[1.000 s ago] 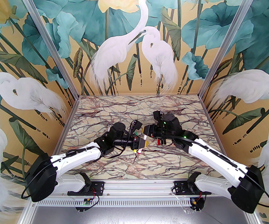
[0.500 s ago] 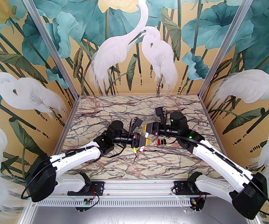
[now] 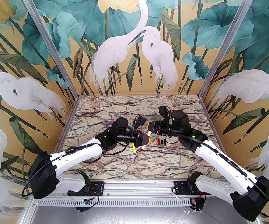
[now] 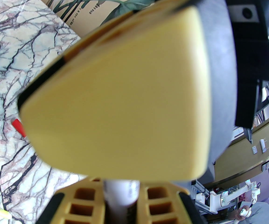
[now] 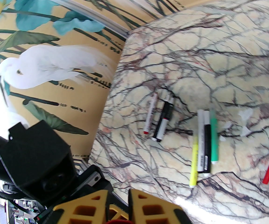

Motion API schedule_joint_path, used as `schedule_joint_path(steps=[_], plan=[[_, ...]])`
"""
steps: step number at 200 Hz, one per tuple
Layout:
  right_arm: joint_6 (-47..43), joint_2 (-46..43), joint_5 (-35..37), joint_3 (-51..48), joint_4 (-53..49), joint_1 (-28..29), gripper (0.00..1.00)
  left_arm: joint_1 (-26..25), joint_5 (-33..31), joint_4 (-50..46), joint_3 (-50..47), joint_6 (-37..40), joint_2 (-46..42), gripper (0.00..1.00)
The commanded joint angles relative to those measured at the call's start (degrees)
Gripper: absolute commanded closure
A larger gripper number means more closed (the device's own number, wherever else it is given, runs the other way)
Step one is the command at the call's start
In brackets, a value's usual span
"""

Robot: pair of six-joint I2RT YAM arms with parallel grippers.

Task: Open the pen caps

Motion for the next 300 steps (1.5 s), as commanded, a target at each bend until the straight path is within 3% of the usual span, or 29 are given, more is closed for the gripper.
schedule_joint_path(steps=[1, 37, 83, 135, 167, 200, 300], plan=[[1.67, -1.96, 9.92, 1.74, 7.54, -4.69, 0.83, -2.18, 8.68, -9.11, -1.64, 2.20, 1.43, 0.96], [1.51, -3.25, 1.32, -1.26, 14.70, -8.36, 0.84, -2.14, 13.89, -1.81, -3.15, -1.91, 1.28, 0.96], [-0.09, -5.08, -1.93, -3.41, 16.57, -9.69, 0.84, -2.14, 14.99, 3.09, -3.62, -4.85, 2.13, 0.96], [-9.21, -6.78, 5.16, -1.58, -0.95, -10.23, 0.83, -1.80, 2.73, -1.30, -3.89, -2.38, -3.31, 0.96], [-16.56, -5.33, 7.84, -0.60, -14.53, -10.78, 0.83, 0.18, -1.27, -1.52, -5.66, -2.58, -7.58, 0.96], [-21.47, -0.91, 15.57, -0.17, -24.80, -11.23, 0.82, 3.53, -3.44, -2.28, -8.10, -3.45, -11.86, 0.95], [-26.14, 14.28, 19.38, -2.30, -23.58, -15.20, 0.81, 6.52, -9.64, -13.70, -6.88, 0.05, -20.05, 0.96]])
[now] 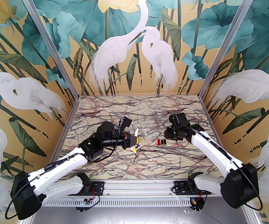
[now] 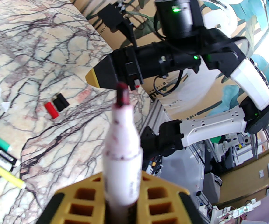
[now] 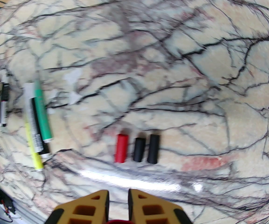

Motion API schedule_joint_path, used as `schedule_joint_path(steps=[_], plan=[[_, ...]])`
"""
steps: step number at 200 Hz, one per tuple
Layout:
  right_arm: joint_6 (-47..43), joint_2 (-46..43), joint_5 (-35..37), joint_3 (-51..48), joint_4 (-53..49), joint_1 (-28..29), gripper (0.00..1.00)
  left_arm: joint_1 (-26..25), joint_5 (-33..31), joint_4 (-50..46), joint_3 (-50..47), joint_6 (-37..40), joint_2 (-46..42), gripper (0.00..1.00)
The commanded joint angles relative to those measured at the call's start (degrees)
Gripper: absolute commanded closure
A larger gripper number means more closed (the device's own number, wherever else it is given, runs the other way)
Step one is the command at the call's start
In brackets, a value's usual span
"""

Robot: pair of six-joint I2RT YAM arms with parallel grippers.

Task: Open the pen caps

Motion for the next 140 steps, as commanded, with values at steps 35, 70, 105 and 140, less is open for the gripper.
schedule_joint_path(steps=[35, 70, 105, 140], plan=[[-1.89, 7.32, 1.79, 0.06, 1.19, -2.58, 0.79, 1.32, -2.48, -4.04, 1.01, 1.43, -1.63, 0.96], [-2.24, 11.25, 1.12, 0.27, 2.59, -3.83, 0.79, 1.41, -2.64, -4.13, 1.14, 1.69, -0.82, 0.96], [-2.77, 14.61, 0.62, 0.28, 3.91, -4.90, 0.79, 1.41, -2.55, -4.57, 1.45, 1.97, 0.25, 0.96], [-3.14, 17.37, -0.47, 0.35, 4.88, -5.23, 0.78, 1.39, -2.59, -4.48, 1.51, 1.95, 0.87, 0.96]])
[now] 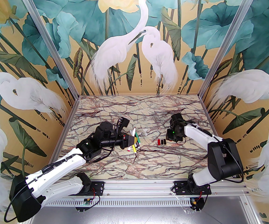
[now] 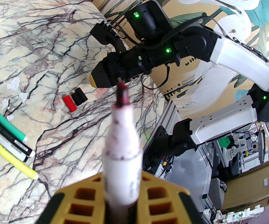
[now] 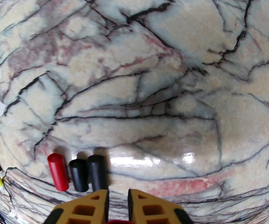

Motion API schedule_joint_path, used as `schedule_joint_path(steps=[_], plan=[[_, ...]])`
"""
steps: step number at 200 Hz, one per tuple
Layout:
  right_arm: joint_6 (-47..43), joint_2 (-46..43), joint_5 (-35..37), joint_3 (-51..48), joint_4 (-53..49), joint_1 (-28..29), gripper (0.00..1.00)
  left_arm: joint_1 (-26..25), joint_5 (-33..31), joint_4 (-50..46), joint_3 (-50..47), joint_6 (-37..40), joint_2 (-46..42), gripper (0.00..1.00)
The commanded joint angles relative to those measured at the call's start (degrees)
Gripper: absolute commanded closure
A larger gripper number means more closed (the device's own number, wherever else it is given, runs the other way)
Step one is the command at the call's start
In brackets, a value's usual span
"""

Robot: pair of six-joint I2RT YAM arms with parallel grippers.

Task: Open the pen caps

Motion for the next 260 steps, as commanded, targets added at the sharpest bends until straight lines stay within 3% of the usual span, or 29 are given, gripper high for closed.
schedule_joint_path(steps=[1, 123, 260], plan=[[-1.00, 1.50, -0.69, 0.34, 1.43, -0.38, 0.78, 0.29, -0.67, -0.70, 1.50, 1.25, 0.78, 0.96], [-1.06, 6.18, -1.35, -0.18, 2.17, -0.36, 0.76, 0.30, 0.17, 0.70, 1.52, 0.15, 2.84, 0.96], [0.48, 2.09, -2.28, -0.79, 1.40, -0.26, 0.72, 0.27, -0.03, 0.10, 1.60, 0.02, 3.47, 0.96]])
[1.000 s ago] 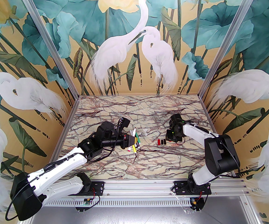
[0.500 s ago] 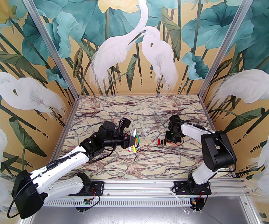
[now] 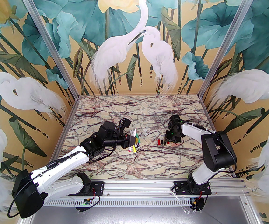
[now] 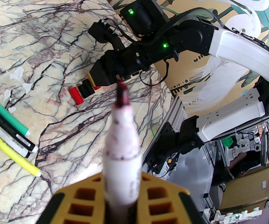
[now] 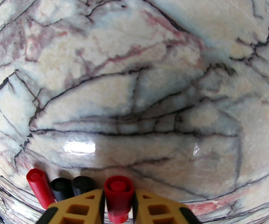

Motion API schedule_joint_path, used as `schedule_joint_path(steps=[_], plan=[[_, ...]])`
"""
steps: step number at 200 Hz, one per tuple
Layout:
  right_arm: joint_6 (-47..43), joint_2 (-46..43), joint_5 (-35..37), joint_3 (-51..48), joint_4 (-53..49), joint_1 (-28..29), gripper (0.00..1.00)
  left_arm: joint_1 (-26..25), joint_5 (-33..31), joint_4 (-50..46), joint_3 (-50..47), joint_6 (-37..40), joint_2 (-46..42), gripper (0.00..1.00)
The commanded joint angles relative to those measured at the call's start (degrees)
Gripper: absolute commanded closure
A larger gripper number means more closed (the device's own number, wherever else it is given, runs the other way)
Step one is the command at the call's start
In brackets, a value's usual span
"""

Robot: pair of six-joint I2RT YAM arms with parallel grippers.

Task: Open the pen caps

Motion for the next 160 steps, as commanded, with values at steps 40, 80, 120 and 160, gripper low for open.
schedule_joint_path(steps=[40, 80, 120, 160], plan=[[2.41, -8.27, 0.55, -0.81, -2.62, 1.15, 0.70, 0.32, -2.99, -1.58, 1.97, 0.18, 0.66, 0.96], [4.49, -17.94, 2.15, -2.36, -3.09, 2.48, 0.67, 0.34, -11.01, -7.19, 3.27, 0.54, 3.13, 0.96], [5.56, -29.28, -2.00, -5.15, -1.15, 3.29, 0.57, 0.33, -17.86, -10.19, 4.42, -0.48, 6.34, 0.96], [5.95, -39.17, -6.23, -6.25, -0.08, 3.37, 0.38, 0.39, -23.97, -13.56, 6.93, 0.39, 12.26, 0.96]])
